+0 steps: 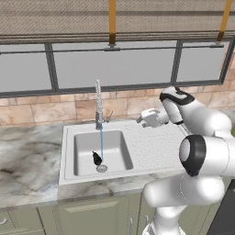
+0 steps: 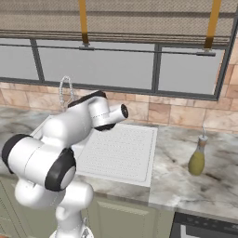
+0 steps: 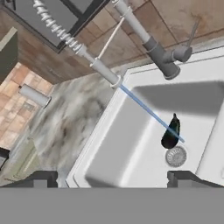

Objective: Turn on the sink faucet. Then move the eggplant from the counter to the sink. Turn off the sink. Move the vegetable from the sink to the pot next to the stove. Finally move the pot to the front right burner.

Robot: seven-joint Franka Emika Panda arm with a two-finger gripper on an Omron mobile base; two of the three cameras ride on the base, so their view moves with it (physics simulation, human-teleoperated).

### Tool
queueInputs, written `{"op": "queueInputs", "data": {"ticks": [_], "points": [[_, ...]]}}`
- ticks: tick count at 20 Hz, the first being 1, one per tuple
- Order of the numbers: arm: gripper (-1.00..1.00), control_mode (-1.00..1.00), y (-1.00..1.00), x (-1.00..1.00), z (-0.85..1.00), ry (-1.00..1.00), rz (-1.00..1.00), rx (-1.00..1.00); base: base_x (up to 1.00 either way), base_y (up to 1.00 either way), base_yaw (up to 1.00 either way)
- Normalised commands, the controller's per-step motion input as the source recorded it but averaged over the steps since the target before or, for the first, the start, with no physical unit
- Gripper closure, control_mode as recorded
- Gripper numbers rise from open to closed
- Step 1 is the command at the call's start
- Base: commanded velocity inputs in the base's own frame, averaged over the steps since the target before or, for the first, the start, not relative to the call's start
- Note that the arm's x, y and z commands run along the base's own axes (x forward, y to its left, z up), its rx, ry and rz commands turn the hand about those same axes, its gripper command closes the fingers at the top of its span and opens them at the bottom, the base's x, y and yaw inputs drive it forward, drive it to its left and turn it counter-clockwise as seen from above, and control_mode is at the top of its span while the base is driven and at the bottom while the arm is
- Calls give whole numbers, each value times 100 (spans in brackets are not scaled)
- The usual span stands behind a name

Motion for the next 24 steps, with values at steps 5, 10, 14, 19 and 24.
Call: {"op": "queueInputs", "data": {"ticks": [5,10,14,19,24], "points": [[-100,-100,0,22,-1,-38,24,-7,0,0,0],[-100,-100,0,24,-2,-34,24,-6,0,0,0],[-100,-100,0,6,-8,-11,10,-3,0,0,0],[-100,-100,23,25,-13,0,-1,0,0,0,0],[-100,-100,33,43,-19,0,-4,0,0,0,0]]}}
